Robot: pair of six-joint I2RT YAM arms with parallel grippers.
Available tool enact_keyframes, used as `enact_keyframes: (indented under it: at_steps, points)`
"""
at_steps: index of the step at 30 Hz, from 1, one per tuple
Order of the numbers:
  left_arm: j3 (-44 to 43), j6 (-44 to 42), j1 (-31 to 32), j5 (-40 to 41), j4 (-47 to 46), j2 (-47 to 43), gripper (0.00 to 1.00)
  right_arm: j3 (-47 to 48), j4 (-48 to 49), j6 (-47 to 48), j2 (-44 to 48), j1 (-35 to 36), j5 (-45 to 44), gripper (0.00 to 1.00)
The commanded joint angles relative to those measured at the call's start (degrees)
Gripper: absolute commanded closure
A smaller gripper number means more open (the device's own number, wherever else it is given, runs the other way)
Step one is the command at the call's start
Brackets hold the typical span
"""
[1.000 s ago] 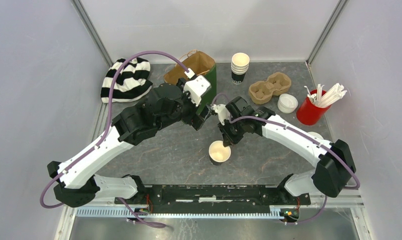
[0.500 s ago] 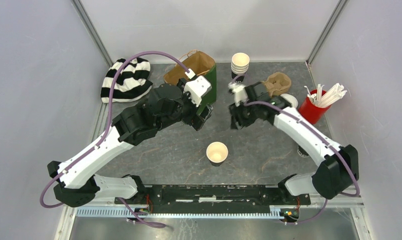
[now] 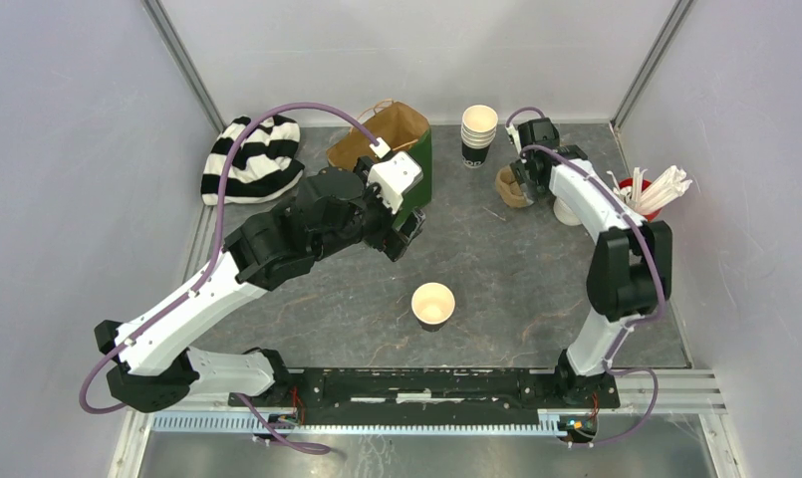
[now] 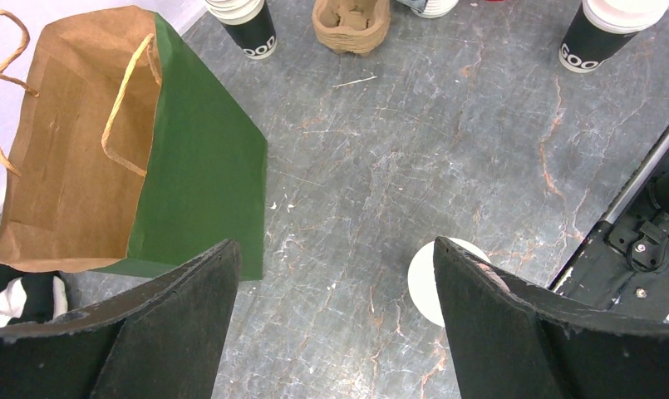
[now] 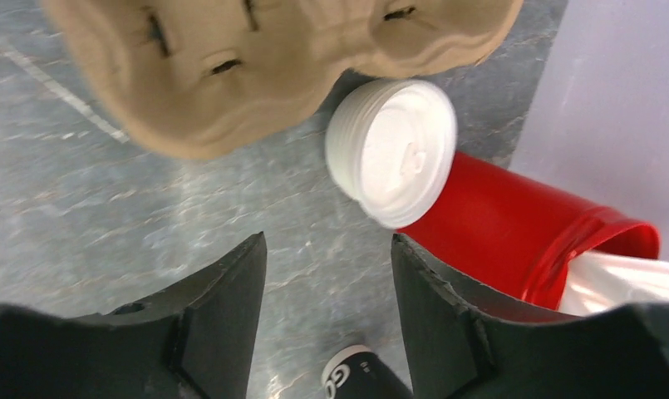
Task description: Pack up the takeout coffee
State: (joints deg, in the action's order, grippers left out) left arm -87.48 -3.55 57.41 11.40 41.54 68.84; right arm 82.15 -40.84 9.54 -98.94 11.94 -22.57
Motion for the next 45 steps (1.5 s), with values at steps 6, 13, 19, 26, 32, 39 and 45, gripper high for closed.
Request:
enact_keyframes:
  at_steps: [6,13,19,26,32,39,45]
  points:
    - [-1.6,-2.5,0.3,-0.1,-0.7,-0.4,0.09,7.1,0.6,4.4,-9.3,-3.9,-3.6,0.39]
    - [-1.9,-2.7,0.3,0.4,-0.5,-0.2,0.09,7.2,1.4,4.4,-12.3,-5.6,-3.3,0.48]
    - [-2.0,-2.9,0.3,0.4,-0.5,-0.2,0.09,8.1,1.7,4.4,-13.9,-6.7,-2.8,0.56]
    - [-1.8,-2.9,0.3,0.3,-0.5,-0.4,0.08,9.1,1.4,4.5,-15.1,-7.4,-2.3,0.68]
    - [-1.7,-2.8,0.3,0.2,-0.6,-0.5,0.08,10.1,1.1,4.5,-15.9,-7.4,-1.8,0.79]
    - [-1.6,-2.9,0.3,0.0,-0.5,-0.6,0.08,10.1,1.4,4.1,-16.6,-7.9,-0.6,0.69]
    - [-1.6,-2.9,0.3,0.1,-0.6,-0.6,0.08,10.9,2.0,3.1,-17.5,-9.5,3.2,0.66]
